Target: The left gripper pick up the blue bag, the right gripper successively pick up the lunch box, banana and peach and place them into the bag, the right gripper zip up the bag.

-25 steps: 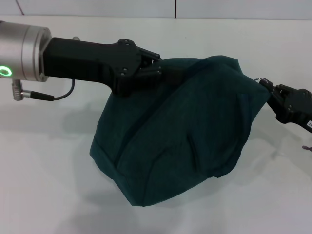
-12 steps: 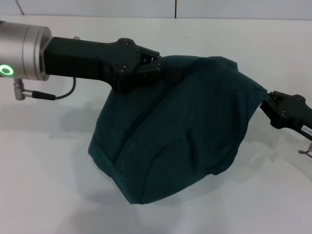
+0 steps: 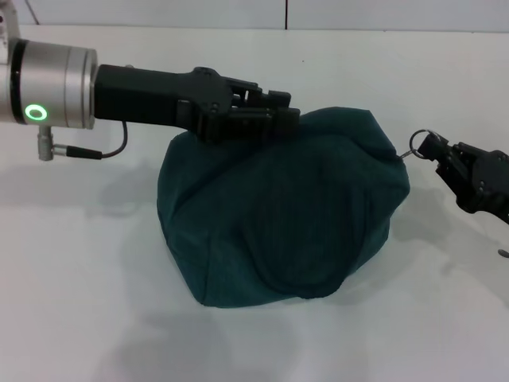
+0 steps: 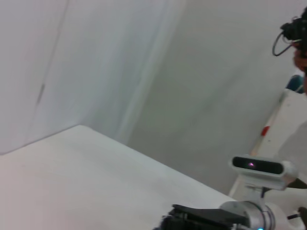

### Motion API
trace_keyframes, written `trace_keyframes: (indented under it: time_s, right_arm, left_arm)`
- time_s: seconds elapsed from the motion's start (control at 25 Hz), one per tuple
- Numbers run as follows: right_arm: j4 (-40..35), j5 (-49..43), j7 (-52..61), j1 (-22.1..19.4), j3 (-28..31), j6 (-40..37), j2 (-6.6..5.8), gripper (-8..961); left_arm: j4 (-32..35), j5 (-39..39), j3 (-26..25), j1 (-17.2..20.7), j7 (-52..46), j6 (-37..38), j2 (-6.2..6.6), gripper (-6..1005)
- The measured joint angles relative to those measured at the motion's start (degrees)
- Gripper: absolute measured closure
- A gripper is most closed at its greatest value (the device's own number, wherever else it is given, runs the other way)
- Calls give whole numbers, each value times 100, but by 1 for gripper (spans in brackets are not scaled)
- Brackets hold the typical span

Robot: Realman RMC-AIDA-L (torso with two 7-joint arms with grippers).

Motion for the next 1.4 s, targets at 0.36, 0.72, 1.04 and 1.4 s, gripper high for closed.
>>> trace_keyframes:
  time_s: [0.36,0.72,1.04,1.4]
  right_arm:
    - [32,12,39,-183,17,27,-42,801]
    - [14,85,39,-304,148,49,-96,795]
    - [-35,103,27,-486,1076,17,-149,558]
    - [-1301,-183,1121,-593,1335,-1112,-522,387]
  left_arm:
    - [4,-5,-2,-62,31,-78,25,561]
    - [5,-372,-355,237,657,-56,-128,491]
    - [-53,-1272,-928,994,1533,-20,-322,351]
    - [-827,-2200,-1008,1810,2843,511,-329,240]
